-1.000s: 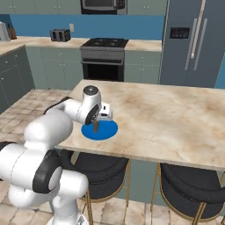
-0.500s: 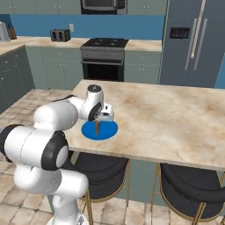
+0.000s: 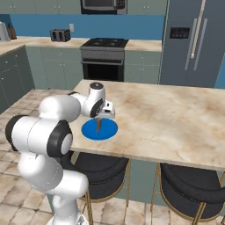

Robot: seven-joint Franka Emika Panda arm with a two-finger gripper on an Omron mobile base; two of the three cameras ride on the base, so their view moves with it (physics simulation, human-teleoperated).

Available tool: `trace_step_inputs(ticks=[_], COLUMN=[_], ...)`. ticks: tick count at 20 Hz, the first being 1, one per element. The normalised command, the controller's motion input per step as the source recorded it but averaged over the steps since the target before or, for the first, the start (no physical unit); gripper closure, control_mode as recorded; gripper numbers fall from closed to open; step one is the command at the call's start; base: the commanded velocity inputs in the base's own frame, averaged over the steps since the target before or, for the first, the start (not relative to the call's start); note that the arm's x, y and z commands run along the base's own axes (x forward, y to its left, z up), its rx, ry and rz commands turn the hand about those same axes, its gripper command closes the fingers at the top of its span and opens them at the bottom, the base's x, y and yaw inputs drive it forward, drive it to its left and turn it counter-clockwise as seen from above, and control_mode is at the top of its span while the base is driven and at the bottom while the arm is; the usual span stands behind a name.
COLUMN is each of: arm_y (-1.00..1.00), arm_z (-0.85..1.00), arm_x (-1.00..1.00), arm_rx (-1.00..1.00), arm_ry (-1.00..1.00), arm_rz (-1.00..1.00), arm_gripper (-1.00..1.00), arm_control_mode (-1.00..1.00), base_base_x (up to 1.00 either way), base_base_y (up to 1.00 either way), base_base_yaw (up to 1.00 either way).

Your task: Start the toaster. Once the lever pops up, take the bread to the plate on the dining counter.

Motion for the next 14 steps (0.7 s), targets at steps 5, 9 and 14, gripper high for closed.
trace_step_inputs(ticks=[5,9,14], arm_y=[0.00,0.00,0.00], arm_z=[-0.11,-0.14,-0.02], arm_x=[0.15,0.13,0.04], arm_rx=[0.00,0.00,0.00], arm_ry=[0.00,0.00,0.00], arm_rz=[0.00,0.00,0.00], arm_gripper=[1.00,1.00,1.00], arm_control_mode=[-1.00,-1.00,-1.00], base_base_x=[0.00,0.00,0.00], base_base_y=[0.00,0.00,0.00], base_base_yaw=[0.00,0.00,0.00])
